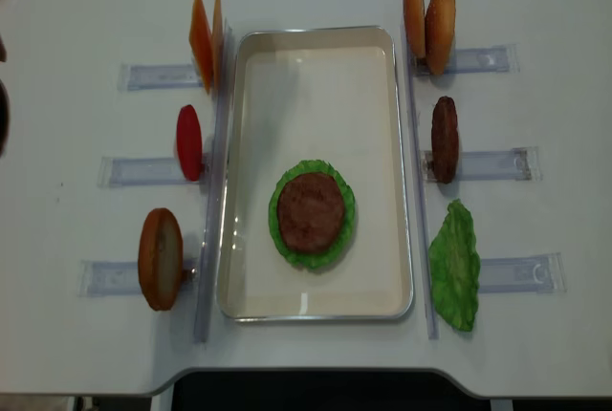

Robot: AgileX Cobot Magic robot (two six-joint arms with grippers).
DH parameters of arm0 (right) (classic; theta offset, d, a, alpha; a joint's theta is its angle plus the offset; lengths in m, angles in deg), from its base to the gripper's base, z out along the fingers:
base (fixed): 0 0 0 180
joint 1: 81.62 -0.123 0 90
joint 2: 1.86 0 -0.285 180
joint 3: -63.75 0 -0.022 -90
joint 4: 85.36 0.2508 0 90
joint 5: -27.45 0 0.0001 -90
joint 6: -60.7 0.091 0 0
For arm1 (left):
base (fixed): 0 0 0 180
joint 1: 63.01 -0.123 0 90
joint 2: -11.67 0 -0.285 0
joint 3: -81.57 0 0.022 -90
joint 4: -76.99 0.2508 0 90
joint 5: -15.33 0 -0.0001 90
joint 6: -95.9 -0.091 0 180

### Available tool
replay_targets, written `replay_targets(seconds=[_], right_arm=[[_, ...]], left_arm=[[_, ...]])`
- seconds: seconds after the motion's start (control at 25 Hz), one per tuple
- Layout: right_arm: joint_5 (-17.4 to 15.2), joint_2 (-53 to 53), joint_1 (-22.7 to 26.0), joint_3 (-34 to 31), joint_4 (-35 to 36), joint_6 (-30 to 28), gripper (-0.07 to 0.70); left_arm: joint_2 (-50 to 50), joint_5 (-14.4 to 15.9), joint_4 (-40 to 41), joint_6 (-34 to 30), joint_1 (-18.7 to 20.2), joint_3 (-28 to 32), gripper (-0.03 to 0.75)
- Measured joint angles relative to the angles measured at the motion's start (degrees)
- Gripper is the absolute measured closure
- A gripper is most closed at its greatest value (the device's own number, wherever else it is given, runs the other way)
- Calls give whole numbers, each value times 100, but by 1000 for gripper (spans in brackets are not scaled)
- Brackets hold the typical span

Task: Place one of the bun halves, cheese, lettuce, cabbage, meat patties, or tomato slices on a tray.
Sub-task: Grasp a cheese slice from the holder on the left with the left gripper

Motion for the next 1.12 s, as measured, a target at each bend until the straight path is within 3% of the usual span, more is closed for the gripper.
replay_targets(seconds=[0.64, 1.12], right_arm=[[11, 0, 0, 0, 0, 0, 197], [11, 0, 0, 0, 0, 0, 197]], left_arm=[[497, -590, -423, 202, 13, -13, 23], [668, -645, -461, 201, 13, -13, 63]])
